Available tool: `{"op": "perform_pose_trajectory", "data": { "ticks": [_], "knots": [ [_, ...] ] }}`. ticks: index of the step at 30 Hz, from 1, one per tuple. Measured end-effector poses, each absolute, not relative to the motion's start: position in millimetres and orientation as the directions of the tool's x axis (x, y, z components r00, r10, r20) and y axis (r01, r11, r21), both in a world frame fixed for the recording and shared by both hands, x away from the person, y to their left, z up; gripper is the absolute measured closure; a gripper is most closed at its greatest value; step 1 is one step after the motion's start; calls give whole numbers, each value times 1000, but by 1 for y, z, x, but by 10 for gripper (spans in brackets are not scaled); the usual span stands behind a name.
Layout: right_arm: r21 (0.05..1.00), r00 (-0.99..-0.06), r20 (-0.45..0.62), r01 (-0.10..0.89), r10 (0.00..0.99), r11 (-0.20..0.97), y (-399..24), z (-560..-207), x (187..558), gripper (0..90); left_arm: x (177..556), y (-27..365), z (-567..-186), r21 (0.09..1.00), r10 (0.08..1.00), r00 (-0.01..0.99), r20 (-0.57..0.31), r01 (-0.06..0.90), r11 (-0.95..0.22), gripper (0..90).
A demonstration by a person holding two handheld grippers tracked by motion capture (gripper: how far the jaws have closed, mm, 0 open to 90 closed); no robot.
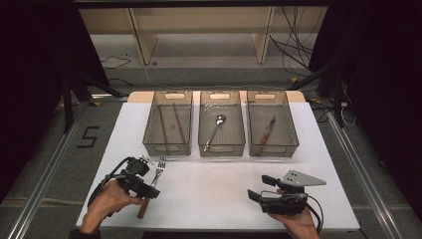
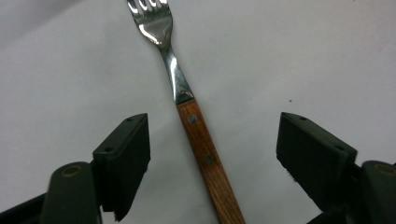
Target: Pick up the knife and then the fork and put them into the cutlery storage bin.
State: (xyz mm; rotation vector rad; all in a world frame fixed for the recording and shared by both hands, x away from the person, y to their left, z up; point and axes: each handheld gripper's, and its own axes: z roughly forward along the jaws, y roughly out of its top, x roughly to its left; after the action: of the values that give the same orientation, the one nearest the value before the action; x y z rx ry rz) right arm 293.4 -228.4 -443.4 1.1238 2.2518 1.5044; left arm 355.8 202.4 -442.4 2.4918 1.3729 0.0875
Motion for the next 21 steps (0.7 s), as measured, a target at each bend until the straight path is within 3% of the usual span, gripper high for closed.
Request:
{"op": "perform_pose_trajectory", "data": {
  "ticks": [13, 17, 21],
  "knots": [
    [860, -689, 227, 474, 688, 190, -228, -443, 293, 252, 360, 198, -463, 212, 834, 546, -73, 826, -522, 529],
    [860, -689, 227, 474, 688, 190, -228, -443, 293, 252, 359, 196, -463, 208, 830, 557, -26, 815, -540, 617],
    [860, -689, 225, 473, 689, 192, -228, -444, 293, 253, 358, 196, -464, 216, 827, 562, -18, 809, -546, 642]
  ]
}}
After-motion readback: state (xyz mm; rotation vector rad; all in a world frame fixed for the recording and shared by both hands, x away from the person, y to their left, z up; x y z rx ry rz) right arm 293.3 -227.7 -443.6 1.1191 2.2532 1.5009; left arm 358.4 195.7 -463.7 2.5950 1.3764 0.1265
